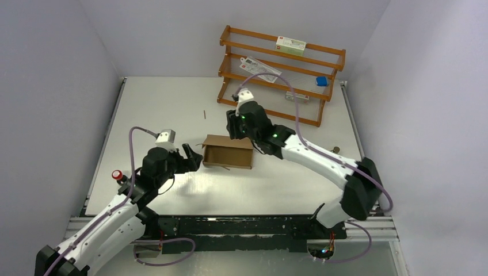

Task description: Fold the paper box

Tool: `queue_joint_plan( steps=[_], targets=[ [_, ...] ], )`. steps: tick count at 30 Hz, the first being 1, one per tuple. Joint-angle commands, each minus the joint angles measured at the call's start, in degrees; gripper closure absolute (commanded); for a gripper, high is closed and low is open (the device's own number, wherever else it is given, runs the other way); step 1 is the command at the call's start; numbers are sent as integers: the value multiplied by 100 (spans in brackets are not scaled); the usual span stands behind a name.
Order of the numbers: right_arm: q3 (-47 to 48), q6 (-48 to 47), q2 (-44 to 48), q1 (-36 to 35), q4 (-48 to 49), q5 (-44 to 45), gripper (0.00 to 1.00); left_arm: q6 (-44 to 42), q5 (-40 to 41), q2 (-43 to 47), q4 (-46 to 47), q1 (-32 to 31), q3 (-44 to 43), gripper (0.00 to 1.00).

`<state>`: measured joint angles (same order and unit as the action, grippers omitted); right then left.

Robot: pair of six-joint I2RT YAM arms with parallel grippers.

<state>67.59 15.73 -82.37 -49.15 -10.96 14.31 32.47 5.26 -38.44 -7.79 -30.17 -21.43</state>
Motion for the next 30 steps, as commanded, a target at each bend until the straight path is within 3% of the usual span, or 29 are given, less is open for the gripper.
queue_joint_plan(
  steps=[1, 7, 15, 26, 30],
  targets=[
    [391, -261, -813, 53, -392, -734, 55, 363, 481, 485, -327, 51, 15, 5],
    [39, -217, -1344, 37, -295, -1248, 58, 476, 685, 628, -562, 65, -61, 5],
    [-766, -43, -1578, 30, 219, -1361, 60, 609, 459, 188, -4, 77, -76, 10],
    [-1317, -17, -1662, 19, 884, -1129, 61, 624, -216, -1425, 1236, 91, -71, 23],
    [-1459, 2, -1535, 19, 1041, -1106, 61, 589, -464, -1905, 1535, 95, -87, 33]
  ],
)
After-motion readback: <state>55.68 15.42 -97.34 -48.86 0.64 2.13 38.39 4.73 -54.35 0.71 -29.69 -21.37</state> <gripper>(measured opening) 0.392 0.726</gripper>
